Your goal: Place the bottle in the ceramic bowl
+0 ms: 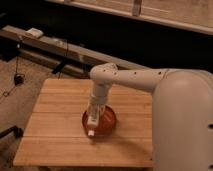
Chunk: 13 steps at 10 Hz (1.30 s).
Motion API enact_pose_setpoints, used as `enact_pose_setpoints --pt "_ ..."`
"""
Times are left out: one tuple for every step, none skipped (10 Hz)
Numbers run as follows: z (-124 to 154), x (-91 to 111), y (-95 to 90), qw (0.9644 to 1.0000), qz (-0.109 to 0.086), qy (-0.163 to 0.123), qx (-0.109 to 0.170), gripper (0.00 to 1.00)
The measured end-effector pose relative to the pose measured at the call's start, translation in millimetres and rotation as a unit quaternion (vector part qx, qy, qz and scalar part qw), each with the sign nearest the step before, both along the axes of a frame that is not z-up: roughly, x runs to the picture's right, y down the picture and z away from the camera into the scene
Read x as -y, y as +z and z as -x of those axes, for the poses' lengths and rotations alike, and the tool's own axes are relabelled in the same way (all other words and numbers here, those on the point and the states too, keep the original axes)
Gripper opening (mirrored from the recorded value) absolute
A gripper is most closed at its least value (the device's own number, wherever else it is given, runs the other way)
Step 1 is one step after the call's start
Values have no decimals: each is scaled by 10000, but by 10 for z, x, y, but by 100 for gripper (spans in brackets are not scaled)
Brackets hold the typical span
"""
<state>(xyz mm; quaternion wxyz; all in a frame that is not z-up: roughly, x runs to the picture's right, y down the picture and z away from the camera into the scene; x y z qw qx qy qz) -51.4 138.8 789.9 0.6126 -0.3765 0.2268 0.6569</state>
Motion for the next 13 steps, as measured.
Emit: enact_pose_setpoints --pt "-24 3 5 10000 -19 10 -37 31" --pt "-29 14 -1 10000 -49 19 -64 43" --pt "-29 27 -12 9999 -80 25 -78 54" --pt "-40 39 -24 9999 -103 36 -91 61" --pt "-56 55 -39 9998 -140 60 -106 73" --pt "-72 58 -42 9998 -146 80 -124 79" --pt "-80 65 -46 9997 -159 97 -135 80" --pt "-74 65 -49 9997 -175 106 -137 80" --pt "-73 68 -54 9997 -185 106 -142 80" --pt "-79 74 -60 9996 -202 115 -148 80" --pt "-78 82 -65 9996 -217 121 -146 80" --pt "-72 94 -78 9995 -234 148 -128 80" --pt "-64 107 -87 9995 -250 170 -109 80"
